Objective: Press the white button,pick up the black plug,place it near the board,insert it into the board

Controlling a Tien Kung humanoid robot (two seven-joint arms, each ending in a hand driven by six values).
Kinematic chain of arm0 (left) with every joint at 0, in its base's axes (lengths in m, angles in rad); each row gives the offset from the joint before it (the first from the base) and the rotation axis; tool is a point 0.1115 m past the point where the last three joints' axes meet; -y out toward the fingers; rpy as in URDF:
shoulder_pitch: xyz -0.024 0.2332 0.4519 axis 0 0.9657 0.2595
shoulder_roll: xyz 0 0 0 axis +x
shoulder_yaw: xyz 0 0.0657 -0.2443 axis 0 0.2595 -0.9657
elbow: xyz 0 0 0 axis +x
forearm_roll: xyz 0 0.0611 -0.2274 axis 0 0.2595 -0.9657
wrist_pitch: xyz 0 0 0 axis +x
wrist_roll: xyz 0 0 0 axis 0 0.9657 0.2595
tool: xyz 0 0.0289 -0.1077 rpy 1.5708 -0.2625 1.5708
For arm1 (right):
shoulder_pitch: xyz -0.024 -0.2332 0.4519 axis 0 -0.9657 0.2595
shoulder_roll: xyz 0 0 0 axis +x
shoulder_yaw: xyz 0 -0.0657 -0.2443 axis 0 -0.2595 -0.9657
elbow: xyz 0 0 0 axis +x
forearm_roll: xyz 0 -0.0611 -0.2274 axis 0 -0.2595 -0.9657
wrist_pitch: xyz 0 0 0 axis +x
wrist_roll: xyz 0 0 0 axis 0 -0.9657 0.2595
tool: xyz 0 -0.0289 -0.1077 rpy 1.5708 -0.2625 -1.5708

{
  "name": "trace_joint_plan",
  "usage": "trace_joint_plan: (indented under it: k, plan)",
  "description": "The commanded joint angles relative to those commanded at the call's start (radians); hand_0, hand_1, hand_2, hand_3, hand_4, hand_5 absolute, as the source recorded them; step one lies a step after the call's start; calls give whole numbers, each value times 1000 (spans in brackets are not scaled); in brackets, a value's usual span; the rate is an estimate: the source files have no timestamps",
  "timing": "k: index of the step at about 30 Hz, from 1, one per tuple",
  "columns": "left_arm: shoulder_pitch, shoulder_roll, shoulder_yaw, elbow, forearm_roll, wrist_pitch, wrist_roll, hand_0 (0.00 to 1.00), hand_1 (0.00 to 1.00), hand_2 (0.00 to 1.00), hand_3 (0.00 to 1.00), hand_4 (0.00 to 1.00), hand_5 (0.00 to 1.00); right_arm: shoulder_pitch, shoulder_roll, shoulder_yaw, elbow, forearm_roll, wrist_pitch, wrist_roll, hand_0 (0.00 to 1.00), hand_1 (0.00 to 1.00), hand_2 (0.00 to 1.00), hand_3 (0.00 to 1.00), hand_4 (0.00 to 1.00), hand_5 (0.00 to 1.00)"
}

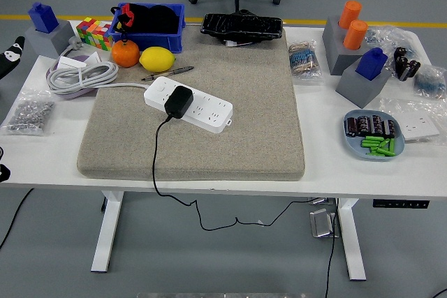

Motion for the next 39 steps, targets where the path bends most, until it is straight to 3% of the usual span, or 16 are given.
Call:
trace_joint_plan:
  k: [39]
  plan:
    - [12,-3,-18,-43,13,-2,31,882,818,786,794,780,278,3,4,17,2,-7,3,-1,746,615,583,592,654,352]
